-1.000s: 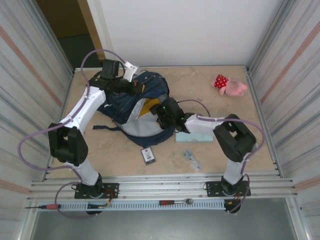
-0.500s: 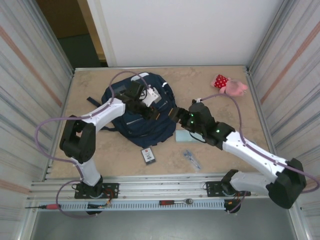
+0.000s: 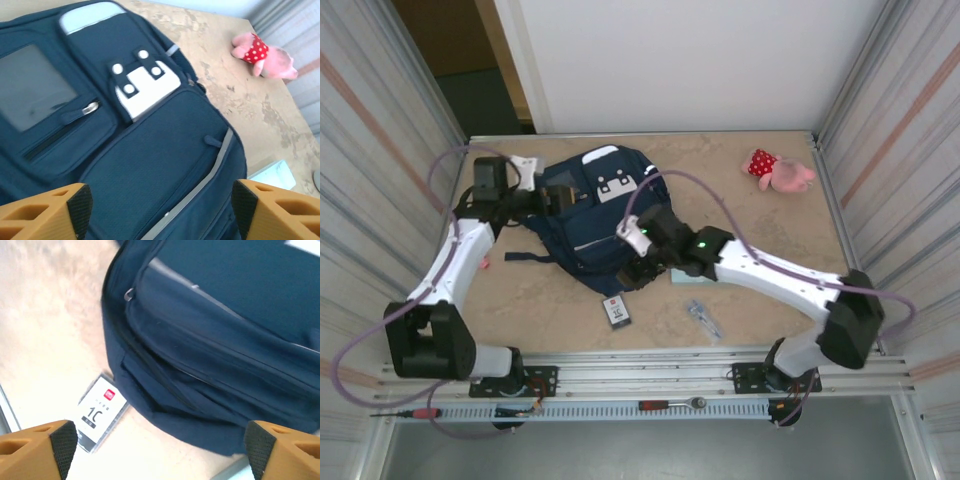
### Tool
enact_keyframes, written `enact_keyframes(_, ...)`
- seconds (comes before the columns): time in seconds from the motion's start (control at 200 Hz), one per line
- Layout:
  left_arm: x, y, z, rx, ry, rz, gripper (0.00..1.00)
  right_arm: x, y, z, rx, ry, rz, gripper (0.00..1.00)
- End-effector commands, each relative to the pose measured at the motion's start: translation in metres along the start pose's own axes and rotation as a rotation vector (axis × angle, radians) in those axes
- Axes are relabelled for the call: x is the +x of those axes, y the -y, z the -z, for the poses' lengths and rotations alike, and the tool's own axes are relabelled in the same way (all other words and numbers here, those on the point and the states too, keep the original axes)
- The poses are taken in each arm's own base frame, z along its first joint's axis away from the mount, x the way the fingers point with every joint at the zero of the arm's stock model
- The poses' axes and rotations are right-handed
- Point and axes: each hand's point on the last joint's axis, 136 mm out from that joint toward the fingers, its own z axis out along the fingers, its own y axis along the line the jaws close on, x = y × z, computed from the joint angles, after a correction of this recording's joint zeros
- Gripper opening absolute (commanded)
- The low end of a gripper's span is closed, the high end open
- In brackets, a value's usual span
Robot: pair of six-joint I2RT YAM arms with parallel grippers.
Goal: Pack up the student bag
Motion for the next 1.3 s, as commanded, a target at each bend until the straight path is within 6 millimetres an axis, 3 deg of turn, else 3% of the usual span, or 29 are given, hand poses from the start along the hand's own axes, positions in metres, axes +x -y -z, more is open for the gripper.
enact_keyframes(0.0, 0.028, -0.012, 0.013, 0.001, -0.043, 0.110, 0.76, 0.014, -0.027, -0.029, -0.084, -0.127, 0.282, 0.92)
enact_keyframes(0.13, 0.043, -0.020, 0.023, -0.037, -0.040, 0.125, 0.77, 0.016, -0.034, -0.068, -0.082, -0.173, 0.345, 0.94)
enact_keyframes(0.286, 0.060, -0.027, 0.020, -0.053, -0.066, 0.160, 0.77, 0.019, -0.008, -0.106, 0.017, -0.196, 0.296, 0.89)
enact_keyframes(0.316, 0.062, -0.029, 0.019, -0.057, -0.068, 0.168, 0.78, 0.019, -0.002, -0.110, 0.033, -0.197, 0.279, 0.84)
enact_keyframes(0.421, 0.068, -0.038, 0.017, -0.066, -0.067, 0.206, 0.78, 0.025, 0.017, -0.114, 0.089, -0.215, 0.271, 0.47)
enact_keyframes(0.541, 0.071, -0.045, 0.016, -0.051, -0.059, 0.238, 0.78, 0.018, 0.030, -0.090, 0.094, -0.177, 0.276, 0.20)
enact_keyframes(0.621, 0.072, -0.043, 0.014, -0.025, -0.053, 0.226, 0.78, 0.004, 0.035, -0.059, 0.045, -0.108, 0.263, 0.00)
enact_keyframes(0.812, 0.075, -0.032, 0.008, 0.076, -0.024, 0.120, 0.77, -0.020, 0.063, 0.013, -0.073, 0.022, 0.183, 0.00)
enact_keyframes(0.942, 0.084, -0.012, 0.002, 0.115, -0.027, -0.111, 0.74, -0.032, 0.080, 0.048, -0.104, 0.067, 0.180, 0.00)
enact_keyframes(1.072, 0.102, 0.009, -0.010, 0.141, -0.067, -0.349, 0.74, -0.037, 0.093, 0.065, -0.104, 0.100, 0.187, 0.00)
enact_keyframes(1.293, 0.111, -0.008, -0.033, 0.106, -0.105, -0.353, 0.68, -0.041, 0.100, 0.079, -0.111, 0.125, 0.192, 0.00)
